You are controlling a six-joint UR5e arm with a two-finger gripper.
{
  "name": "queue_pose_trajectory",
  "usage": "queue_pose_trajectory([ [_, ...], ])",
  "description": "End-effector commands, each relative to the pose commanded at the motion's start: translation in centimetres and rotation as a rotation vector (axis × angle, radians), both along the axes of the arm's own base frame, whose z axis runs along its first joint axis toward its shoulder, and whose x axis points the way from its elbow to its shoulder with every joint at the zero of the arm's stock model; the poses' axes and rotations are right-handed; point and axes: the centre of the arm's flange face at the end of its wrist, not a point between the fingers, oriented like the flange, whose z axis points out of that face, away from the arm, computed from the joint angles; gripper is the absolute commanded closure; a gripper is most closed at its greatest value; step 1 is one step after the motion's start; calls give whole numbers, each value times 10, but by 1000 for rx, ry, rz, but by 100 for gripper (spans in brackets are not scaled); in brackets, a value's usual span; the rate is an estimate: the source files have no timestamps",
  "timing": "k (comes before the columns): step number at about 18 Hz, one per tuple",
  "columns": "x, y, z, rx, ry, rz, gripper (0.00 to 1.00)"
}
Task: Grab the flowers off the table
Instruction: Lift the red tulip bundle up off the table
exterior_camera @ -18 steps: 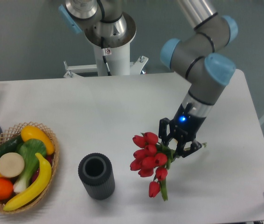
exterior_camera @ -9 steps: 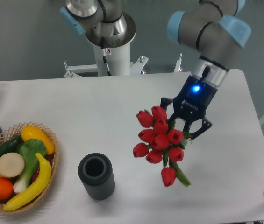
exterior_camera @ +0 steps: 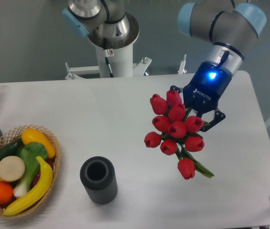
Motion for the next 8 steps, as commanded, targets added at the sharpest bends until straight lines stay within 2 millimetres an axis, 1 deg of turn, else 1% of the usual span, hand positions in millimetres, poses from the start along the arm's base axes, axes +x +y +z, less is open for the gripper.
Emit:
queue_pose_trajectory([
  [8, 1, 0, 1, 1, -7, 3, 56],
])
